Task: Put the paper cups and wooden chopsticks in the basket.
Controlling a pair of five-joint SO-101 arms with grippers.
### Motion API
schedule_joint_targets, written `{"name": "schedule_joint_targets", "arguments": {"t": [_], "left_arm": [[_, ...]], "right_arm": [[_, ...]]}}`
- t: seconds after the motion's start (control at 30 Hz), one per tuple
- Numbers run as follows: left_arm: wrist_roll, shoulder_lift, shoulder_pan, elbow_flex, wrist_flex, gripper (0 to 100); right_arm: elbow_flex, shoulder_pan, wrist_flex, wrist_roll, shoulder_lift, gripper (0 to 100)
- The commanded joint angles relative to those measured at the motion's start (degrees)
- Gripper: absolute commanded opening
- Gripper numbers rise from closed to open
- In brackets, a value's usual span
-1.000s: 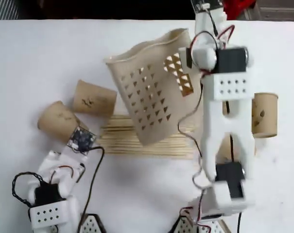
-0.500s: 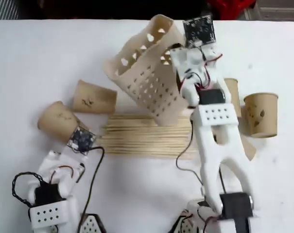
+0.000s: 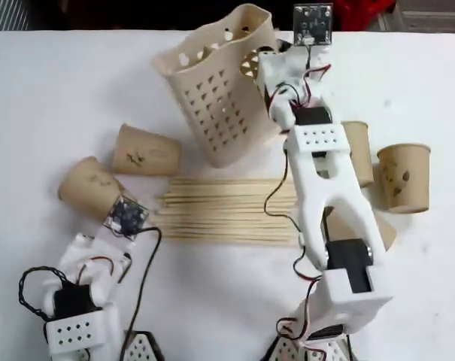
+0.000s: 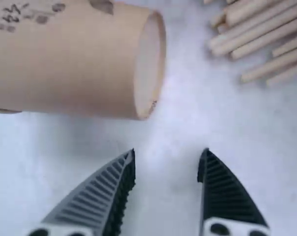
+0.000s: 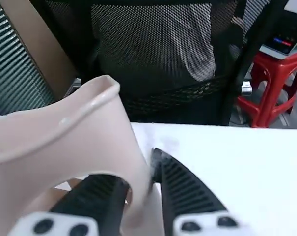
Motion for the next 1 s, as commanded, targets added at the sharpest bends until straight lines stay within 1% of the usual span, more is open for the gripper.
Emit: {"name": "schedule_joint_targets", "arguments": {"t": [0.0, 0.1, 0.3, 0.47, 0.6, 0.63, 0.77, 0.87, 0.97], "left_arm": [[-0.35, 0.13, -0.22, -0.26, 0.18, 21], [-0.53, 0.13, -0.13, -0.26, 0.18, 21], [-0.53, 0.13, -0.13, -0.26, 0.18, 21], [-0.53, 0.13, -0.13, -0.26, 0.18, 21], [-0.53, 0.13, -0.13, -0.26, 0.18, 21], [-0.53, 0.13, -0.13, -0.26, 0.18, 21], [-0.53, 0.13, -0.13, -0.26, 0.18, 21], [-0.53, 0.13, -0.13, -0.26, 0.18, 21], [-0.53, 0.13, -0.13, -0.26, 0.18, 21]], "right_arm": [[2.46, 0.75, -1.89, -0.35, -2.07, 1.6], [8.53, 1.01, -2.07, 2.29, -3.74, 1.6], [19.96, 1.63, -3.38, 2.9, -10.24, 1.7], [30.24, 1.45, -9.63, 2.99, -15.25, 1.7], [33.85, 1.54, -10.77, 3.25, -16.48, 1.9], [34.2, 1.63, -10.68, 4.84, -16.48, 2.4], [36.22, 1.45, -6.02, 15.65, -17.01, 12.1], [36.4, 1.71, -3.12, 18.11, -17.01, 20.3], [36.22, 2.86, 0.22, 18.73, -17.1, 25.5]]}}
